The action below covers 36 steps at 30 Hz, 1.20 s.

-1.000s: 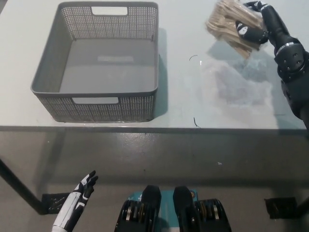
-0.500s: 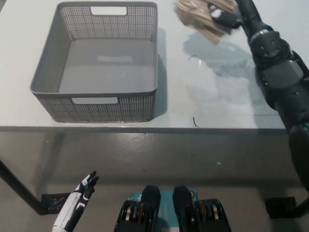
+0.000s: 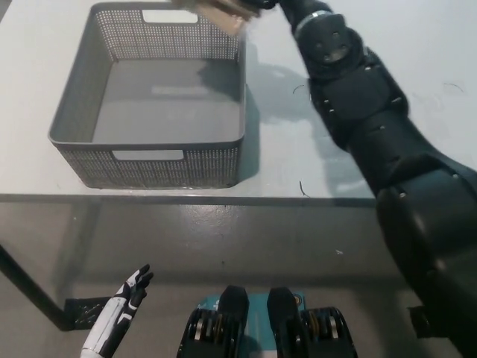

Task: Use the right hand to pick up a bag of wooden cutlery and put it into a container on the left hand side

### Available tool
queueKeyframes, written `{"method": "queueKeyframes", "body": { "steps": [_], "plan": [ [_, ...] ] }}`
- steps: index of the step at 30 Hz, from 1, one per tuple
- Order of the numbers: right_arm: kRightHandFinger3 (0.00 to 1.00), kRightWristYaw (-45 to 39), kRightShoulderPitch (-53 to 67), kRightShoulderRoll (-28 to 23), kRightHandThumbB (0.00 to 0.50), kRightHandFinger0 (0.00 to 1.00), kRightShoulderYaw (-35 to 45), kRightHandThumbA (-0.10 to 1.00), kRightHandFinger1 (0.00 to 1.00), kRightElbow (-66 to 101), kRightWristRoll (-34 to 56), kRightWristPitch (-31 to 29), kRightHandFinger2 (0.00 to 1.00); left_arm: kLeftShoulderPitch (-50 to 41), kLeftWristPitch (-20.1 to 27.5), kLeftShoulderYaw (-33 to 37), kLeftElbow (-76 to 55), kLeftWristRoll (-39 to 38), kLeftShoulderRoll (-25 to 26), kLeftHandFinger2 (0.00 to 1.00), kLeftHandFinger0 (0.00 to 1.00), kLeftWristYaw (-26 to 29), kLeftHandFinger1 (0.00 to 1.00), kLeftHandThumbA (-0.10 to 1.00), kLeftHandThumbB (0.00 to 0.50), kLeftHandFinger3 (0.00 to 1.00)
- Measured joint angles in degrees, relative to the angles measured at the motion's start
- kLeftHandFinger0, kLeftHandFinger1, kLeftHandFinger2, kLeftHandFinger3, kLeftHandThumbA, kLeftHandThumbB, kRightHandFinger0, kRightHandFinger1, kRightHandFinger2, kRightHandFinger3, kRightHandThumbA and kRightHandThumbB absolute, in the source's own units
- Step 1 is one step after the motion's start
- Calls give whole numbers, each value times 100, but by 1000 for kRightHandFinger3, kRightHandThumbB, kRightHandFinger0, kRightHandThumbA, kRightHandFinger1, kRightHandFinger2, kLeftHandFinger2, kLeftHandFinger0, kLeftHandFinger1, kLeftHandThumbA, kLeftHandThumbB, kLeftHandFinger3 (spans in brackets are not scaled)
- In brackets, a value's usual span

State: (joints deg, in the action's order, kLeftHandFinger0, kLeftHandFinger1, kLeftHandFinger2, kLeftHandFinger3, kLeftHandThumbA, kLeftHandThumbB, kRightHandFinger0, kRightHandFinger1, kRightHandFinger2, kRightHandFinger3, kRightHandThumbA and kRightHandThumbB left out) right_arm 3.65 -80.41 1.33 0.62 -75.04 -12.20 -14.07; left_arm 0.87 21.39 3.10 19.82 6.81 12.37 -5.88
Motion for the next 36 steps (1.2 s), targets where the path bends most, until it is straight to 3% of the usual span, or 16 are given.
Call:
{"method": "queueKeyframes", "body": {
  "steps": [1,2,3,5,7,12,13,14,16,23,26,33,35,36],
  "plan": [
    [691,0,-1,52,208,189,-5,-100,432,0,2,0,696,0,0,5,-1,0,3,1000,1000,-4,1000,1000,284,1000],
    [645,1,-1,111,207,129,-13,-100,382,-2,3,0,647,0,0,10,-1,0,6,1000,1000,-7,1000,1000,286,1000],
    [609,4,-1,161,201,19,-29,-100,254,-3,2,2,600,0,-1,15,-1,0,9,1000,1000,-9,1000,1000,283,1000],
    [626,21,-1,261,194,0,-104,-100,227,-12,-3,3,652,3,-3,21,-1,-1,15,1000,1000,-13,1000,1000,279,1000],
    [697,47,-2,359,189,0,-195,-100,276,-57,-7,1,726,14,-7,30,-1,-2,19,1000,1000,-22,1000,1000,273,1000],
    [764,92,-1,552,173,0,-338,-100,390,-250,-16,1,831,81,-15,58,-1,-3,21,1000,1000,-72,1000,1000,281,1000],
    [771,103,0,576,168,0,-389,-100,391,-276,-23,0,829,95,-17,64,0,-3,22,1000,1000,-81,1000,1000,280,1000],
    [747,119,2,615,202,0,-474,-100,384,-325,-40,0,794,119,-19,72,0,-3,23,1000,1000,-95,1000,1000,282,1000],
    [777,134,21,668,161,0,-588,-100,373,-380,-64,0,831,151,-19,85,3,-2,23,1000,1000,-105,1000,1000,286,1000],
    [822,224,261,716,174,0,-1435,-100,342,-511,-442,-81,770,189,-19,122,7,-2,28,1000,1000,-122,1000,1000,295,1000],
    [857,261,431,730,171,0,-1810,-100,378,-542,-636,-94,833,193,-20,130,7,-7,32,1000,1000,-144,1000,1000,303,1000],
    [876,328,672,795,175,2,-2385,-100,395,-556,-977,-102,863,208,-40,138,7,-9,35,1000,1000,-198,1000,995,305,1000],
    [766,356,692,809,188,0,-2509,-100,327,-556,-1052,-105,713,208,-55,139,2,-9,35,1000,1000,-199,1000,994,305,1000],
    [783,368,695,815,203,15,-2554,-99,327,-557,-1090,-104,678,207,-68,139,-4,-9,35,1000,1000,-200,1000,995,304,1000]
  ]
}}
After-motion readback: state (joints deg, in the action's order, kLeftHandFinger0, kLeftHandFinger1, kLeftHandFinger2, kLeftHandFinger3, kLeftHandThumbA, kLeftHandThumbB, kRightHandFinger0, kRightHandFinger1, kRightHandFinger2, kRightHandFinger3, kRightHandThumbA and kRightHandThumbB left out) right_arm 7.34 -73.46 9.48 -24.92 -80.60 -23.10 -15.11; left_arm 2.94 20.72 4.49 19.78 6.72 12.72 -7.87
